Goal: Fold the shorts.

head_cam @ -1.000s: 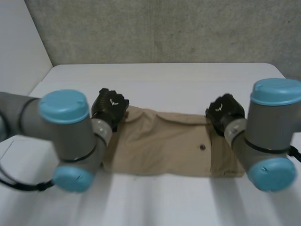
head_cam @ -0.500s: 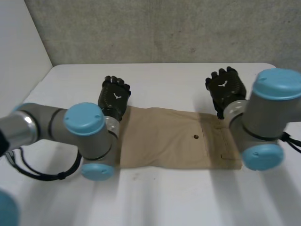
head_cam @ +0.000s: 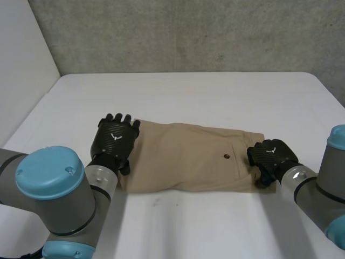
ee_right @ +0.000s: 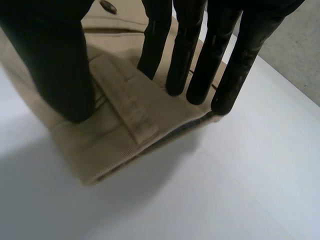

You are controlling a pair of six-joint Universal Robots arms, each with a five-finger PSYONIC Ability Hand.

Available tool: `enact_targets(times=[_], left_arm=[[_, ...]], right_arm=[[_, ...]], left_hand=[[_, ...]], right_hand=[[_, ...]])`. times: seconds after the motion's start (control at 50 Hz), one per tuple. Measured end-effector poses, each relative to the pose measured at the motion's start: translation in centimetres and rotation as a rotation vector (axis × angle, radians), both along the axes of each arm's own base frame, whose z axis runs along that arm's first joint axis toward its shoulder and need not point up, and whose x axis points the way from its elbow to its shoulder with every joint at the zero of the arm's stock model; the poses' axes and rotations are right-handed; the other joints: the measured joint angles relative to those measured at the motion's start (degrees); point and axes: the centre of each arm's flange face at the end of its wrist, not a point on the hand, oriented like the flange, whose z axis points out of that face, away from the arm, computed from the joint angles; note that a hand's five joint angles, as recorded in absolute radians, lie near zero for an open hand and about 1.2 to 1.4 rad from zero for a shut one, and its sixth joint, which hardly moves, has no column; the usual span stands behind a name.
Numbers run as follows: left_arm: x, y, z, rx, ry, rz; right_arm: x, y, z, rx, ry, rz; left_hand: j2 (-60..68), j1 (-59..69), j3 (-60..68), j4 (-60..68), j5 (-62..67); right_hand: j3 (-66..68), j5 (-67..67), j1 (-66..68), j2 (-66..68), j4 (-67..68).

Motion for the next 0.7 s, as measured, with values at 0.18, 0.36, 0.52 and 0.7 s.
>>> enact_targets(times=[0.18, 0.36, 0.52, 0.7], left_arm=[[0.0, 0.0, 0.2, -0.005, 0.0, 0.004], [0.4, 0.4, 1.1, -0.007, 0.002, 0.008], [0.8, 0.9, 2.0, -0.019, 0.009, 0.012], [1.0, 0.9, 2.5, -0.029, 0.016, 0.017]], right_arm=[[-1.8, -1.0, -0.2, -0.006, 0.035, -0.076], [-6.4, -1.8, 4.0, -0.112, 0.184, -0.161], [-8.5, -2.4, 6.0, -0.21, 0.458, -0.11], [1.4, 1.5, 7.3, -0.423, 0.472, 0.241]], left_hand=[[0.0, 0.0, 0.0, 0.0, 0.0], [0.0, 0.0, 0.0, 0.0, 0.0], [0.0, 0.0, 0.0, 0.0, 0.0], [0.0, 0.0, 0.0, 0.0, 0.0]], right_hand=[[17.8, 14.1, 8.9, 17.6, 19.8], [18.2, 18.7, 12.8, 18.0, 19.8], [18.8, 19.2, 14.5, 18.0, 19.8], [19.2, 20.1, 15.6, 18.0, 19.8]])
